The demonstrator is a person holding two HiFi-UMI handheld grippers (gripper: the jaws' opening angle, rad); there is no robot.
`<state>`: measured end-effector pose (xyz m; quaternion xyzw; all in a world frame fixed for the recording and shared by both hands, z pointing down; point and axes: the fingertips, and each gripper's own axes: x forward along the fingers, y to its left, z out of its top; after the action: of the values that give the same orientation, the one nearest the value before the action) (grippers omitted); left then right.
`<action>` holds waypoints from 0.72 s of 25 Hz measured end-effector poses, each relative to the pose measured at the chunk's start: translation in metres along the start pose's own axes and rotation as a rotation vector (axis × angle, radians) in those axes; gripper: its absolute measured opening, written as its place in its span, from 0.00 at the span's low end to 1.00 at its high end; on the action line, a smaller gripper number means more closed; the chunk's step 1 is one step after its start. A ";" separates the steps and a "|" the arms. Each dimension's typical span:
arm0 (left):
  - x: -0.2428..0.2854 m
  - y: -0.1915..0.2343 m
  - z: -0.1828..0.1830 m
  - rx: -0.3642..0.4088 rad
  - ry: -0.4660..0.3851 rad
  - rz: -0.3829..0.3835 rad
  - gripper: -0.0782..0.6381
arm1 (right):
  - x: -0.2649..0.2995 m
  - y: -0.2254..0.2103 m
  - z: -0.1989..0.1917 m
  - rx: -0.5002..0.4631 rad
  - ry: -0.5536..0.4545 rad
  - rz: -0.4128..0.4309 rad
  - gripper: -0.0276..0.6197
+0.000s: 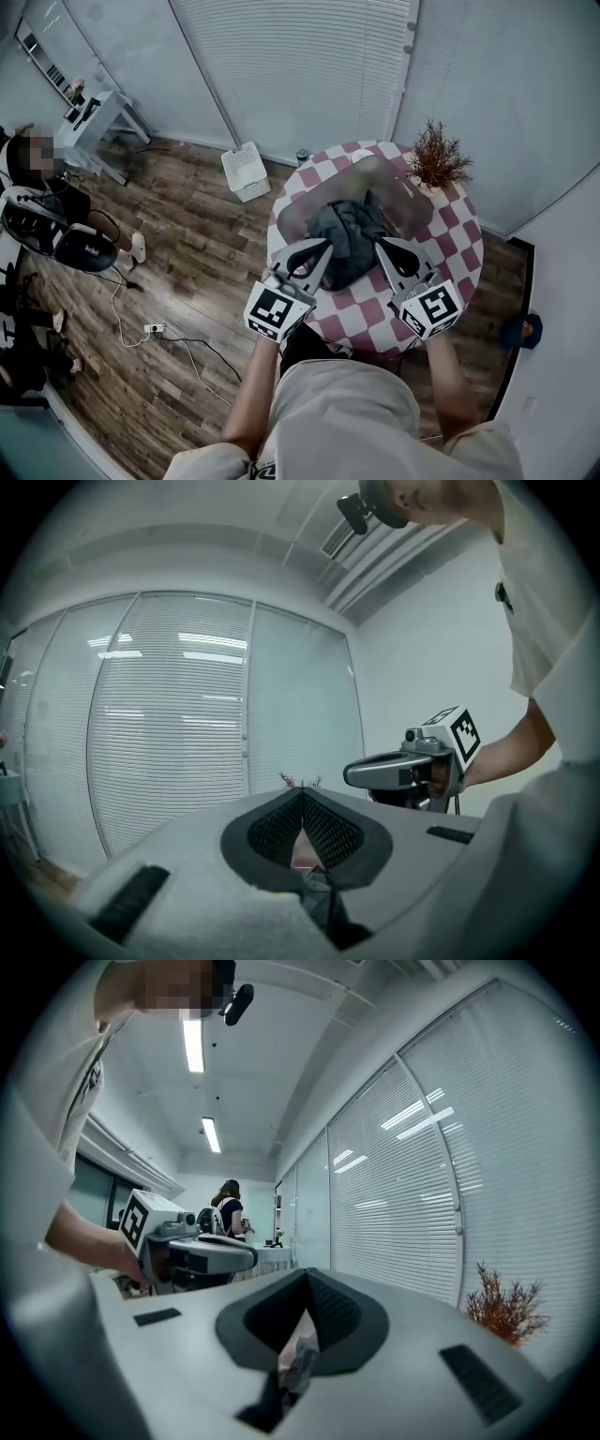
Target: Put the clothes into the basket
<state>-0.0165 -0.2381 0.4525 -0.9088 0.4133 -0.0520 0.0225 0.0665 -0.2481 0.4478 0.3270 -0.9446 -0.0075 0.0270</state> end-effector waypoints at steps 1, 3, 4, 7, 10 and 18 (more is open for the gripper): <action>0.001 0.000 -0.002 0.004 0.011 -0.013 0.13 | 0.002 0.000 0.000 -0.007 0.003 0.006 0.08; 0.003 0.002 -0.009 0.018 0.040 -0.040 0.13 | 0.004 0.001 -0.004 -0.007 0.014 0.012 0.08; 0.003 0.002 -0.012 0.020 0.054 -0.050 0.13 | 0.004 0.001 -0.005 -0.004 0.020 0.013 0.08; 0.001 0.004 -0.018 0.010 0.083 -0.061 0.13 | 0.004 0.000 -0.007 -0.004 0.023 0.010 0.08; 0.001 0.006 -0.019 0.002 0.087 -0.061 0.13 | 0.008 0.000 -0.007 -0.007 0.020 0.006 0.08; 0.005 0.007 -0.022 0.023 0.123 -0.091 0.13 | 0.010 -0.007 -0.008 -0.031 0.040 0.013 0.08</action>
<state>-0.0207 -0.2467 0.4740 -0.9214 0.3717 -0.1136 0.0052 0.0631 -0.2599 0.4562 0.3203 -0.9458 -0.0154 0.0509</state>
